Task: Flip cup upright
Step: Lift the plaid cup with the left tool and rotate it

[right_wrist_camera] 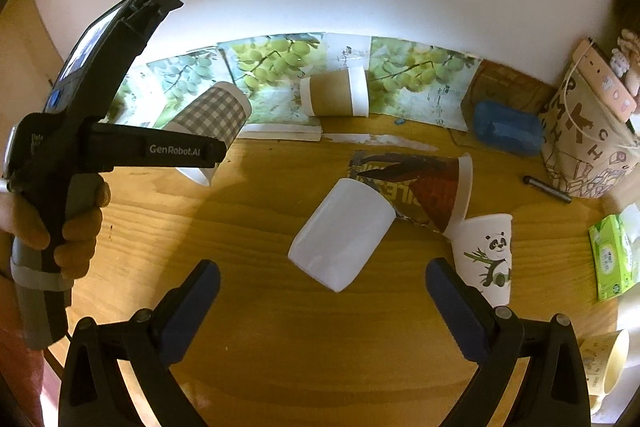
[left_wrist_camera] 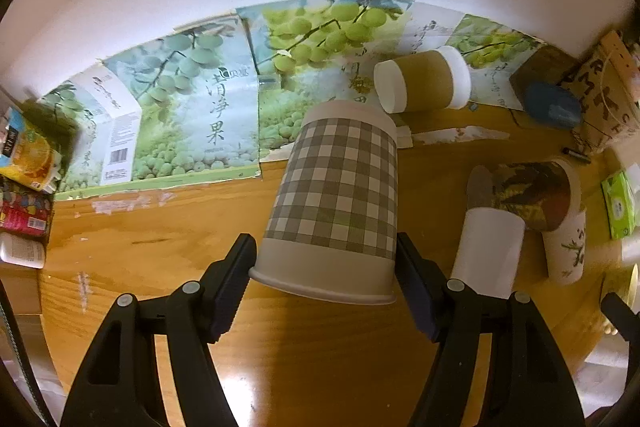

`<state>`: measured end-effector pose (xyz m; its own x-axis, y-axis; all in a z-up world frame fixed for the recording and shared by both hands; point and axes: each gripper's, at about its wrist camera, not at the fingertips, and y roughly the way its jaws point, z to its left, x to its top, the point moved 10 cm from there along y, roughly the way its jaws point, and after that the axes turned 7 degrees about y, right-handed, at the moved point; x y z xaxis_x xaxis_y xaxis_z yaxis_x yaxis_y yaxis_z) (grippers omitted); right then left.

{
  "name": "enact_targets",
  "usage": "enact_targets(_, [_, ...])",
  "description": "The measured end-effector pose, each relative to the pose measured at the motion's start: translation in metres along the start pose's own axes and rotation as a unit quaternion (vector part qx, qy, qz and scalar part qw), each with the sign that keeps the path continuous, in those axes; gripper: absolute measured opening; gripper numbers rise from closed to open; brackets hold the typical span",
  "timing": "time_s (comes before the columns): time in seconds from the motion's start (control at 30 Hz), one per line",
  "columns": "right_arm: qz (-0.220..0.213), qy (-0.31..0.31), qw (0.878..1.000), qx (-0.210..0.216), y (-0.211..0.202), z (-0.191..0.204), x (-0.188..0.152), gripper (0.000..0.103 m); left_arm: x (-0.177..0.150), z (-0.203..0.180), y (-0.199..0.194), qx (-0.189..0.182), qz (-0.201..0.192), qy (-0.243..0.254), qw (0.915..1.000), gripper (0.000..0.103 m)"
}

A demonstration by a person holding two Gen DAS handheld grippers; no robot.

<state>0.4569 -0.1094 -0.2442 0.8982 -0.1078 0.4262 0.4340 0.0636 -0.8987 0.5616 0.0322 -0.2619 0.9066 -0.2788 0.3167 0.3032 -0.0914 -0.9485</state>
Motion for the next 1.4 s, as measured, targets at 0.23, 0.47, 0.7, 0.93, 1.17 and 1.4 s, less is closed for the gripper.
enact_targets(0.23, [-0.01, -0.017, 1.0, 0.009, -0.022, 0.005, -0.013, 0.103, -0.017, -0.007, -0.027, 0.014, -0.02, 0.016, 0.9996, 0.073])
enact_targets(0.47, [-0.018, -0.03, 0.999, 0.02, -0.04, 0.006, -0.028, 0.103, -0.034, -0.024, -0.062, 0.019, -0.067, 0.053, 0.9962, 0.073])
enact_targets(0.7, [-0.039, -0.053, 0.997, 0.028, -0.061, 0.007, -0.046, 0.103, -0.051, -0.052, -0.092, 0.017, -0.113, 0.106, 0.9878, 0.073])
enact_targets(0.93, [-0.053, -0.074, 0.995, 0.027, -0.075, 0.002, -0.067, 0.103, -0.067, -0.08, -0.108, 0.004, -0.142, 0.166, 0.9758, 0.073])
enact_targets(1.17, [-0.047, -0.092, 0.994, 0.047, -0.077, -0.008, -0.101, 0.102, -0.082, -0.106, -0.114, -0.018, -0.148, 0.205, 0.9673, 0.073])
enact_targets(1.4, [-0.069, -0.111, 0.989, 0.073, -0.085, -0.019, -0.125, 0.101, -0.104, -0.132, -0.112, -0.052, -0.14, 0.256, 0.955, 0.073])
